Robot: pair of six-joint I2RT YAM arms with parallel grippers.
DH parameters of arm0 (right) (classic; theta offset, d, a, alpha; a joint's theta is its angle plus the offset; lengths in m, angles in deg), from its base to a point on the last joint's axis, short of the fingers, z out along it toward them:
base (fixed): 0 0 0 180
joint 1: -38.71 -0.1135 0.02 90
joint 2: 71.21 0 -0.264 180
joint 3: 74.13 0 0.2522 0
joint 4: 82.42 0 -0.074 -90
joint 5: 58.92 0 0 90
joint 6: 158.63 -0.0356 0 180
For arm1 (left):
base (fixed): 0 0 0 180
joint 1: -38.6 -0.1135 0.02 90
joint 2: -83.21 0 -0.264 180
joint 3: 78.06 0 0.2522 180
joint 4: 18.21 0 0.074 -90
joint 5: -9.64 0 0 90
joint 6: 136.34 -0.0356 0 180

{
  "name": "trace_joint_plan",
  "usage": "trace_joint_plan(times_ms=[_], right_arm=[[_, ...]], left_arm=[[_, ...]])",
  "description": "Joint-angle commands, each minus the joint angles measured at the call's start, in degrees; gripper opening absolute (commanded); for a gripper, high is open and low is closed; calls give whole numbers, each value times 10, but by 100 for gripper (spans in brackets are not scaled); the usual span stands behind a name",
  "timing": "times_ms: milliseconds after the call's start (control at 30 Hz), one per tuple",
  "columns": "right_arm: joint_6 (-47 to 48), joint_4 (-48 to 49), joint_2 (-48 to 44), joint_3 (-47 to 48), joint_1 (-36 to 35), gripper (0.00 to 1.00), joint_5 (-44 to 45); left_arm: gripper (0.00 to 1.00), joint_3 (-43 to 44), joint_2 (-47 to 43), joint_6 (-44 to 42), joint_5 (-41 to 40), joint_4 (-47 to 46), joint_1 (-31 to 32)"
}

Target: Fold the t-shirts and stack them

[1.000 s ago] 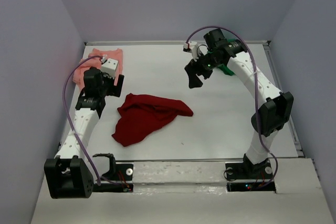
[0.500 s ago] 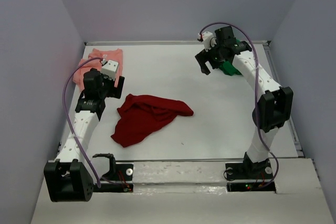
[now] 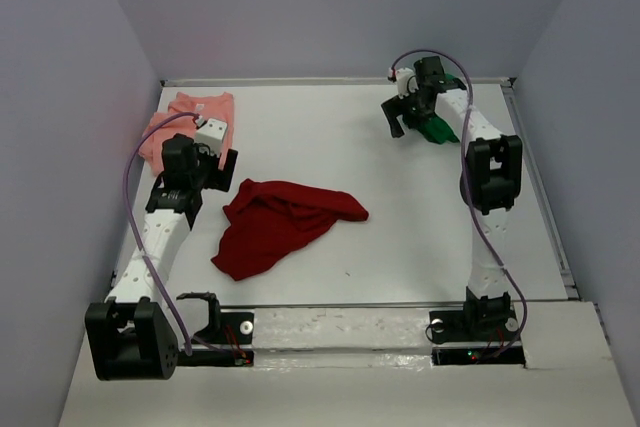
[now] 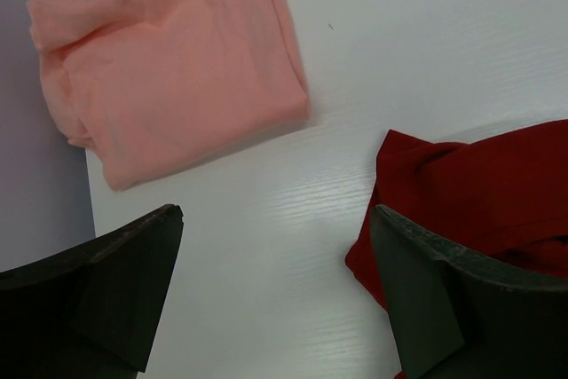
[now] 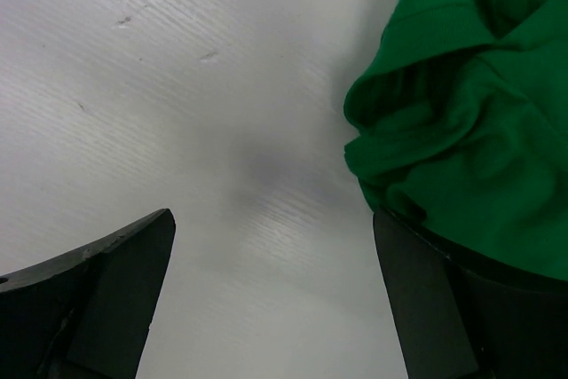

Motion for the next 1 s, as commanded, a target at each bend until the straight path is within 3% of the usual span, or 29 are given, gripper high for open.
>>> trace_joint_plan(times_ms=[0, 367, 467, 567, 800, 967], right_arm=[[-11, 9, 13, 57, 20, 99, -18], [-80, -36, 101, 175, 134, 100, -28], [-89, -43, 115, 202, 160, 100, 3], [-81, -43, 123, 213, 167, 100, 89], [-61, 19, 66, 161, 173, 100, 200], [-35, 57, -6, 98, 173, 100, 150]], left_arm=[[99, 8, 9, -10, -12, -7, -2], [99, 8, 16, -11, -12, -1, -2], [99, 9, 19, -13, -11, 0, -2], [99, 10, 21, -12, -8, 2, -2], [99, 8, 25, -11, -2, 0, -2], [99, 4, 24, -10, 0, -4, -2]])
